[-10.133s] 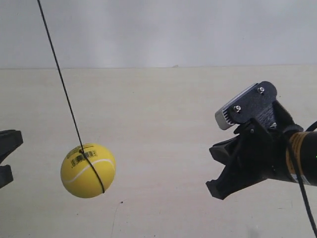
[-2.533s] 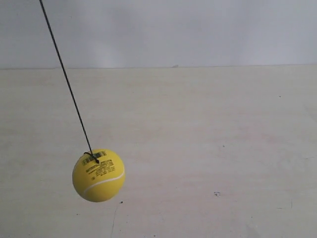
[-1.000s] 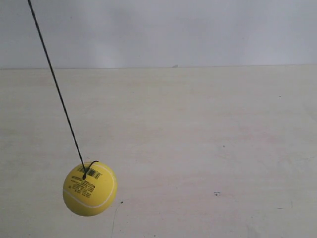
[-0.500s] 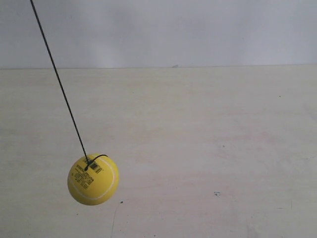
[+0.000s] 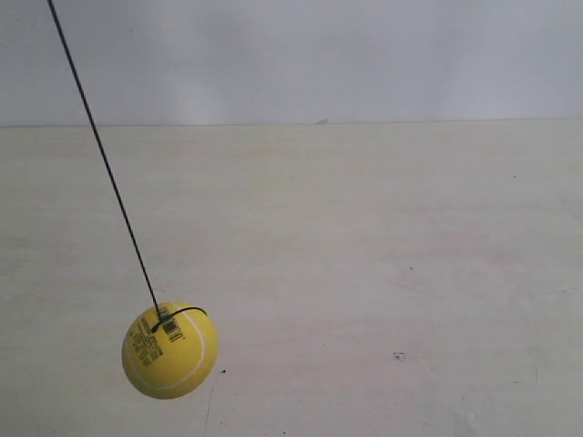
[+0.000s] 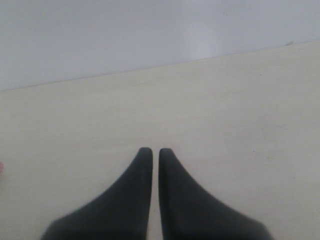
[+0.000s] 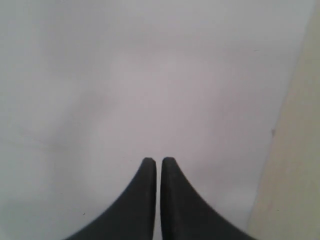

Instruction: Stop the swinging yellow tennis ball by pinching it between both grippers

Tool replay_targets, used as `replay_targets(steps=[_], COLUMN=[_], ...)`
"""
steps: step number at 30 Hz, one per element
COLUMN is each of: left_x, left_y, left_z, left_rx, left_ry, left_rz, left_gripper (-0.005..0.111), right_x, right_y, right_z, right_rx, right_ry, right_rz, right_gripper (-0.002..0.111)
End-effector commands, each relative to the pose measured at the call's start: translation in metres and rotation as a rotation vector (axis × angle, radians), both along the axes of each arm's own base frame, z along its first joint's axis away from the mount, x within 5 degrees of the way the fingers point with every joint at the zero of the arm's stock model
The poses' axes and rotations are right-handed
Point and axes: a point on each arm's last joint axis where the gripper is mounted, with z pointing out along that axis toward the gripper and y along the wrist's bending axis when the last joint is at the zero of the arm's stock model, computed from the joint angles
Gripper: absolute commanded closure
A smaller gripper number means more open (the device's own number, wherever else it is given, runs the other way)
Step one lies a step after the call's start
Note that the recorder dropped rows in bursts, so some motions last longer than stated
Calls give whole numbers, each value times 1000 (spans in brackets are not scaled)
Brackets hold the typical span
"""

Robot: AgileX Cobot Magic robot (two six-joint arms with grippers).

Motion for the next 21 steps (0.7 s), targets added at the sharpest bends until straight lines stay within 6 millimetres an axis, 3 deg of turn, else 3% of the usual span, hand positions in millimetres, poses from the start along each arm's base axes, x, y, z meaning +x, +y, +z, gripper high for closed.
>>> replay_targets(steps=[1,21], left_x=[0,0], left_y=[0,0], left_z=[-1,-1], left_rx=[4,4], left_ry=[-1,-1], left_rz=[2,2], left_gripper=[102,102], right_x=[1,2], right_y=[-3,-7], right_z=[-12,-19], right_rx=[-64,-79], right_ry=[79,153], right_rz=[-39,-87], right_gripper=[108,108])
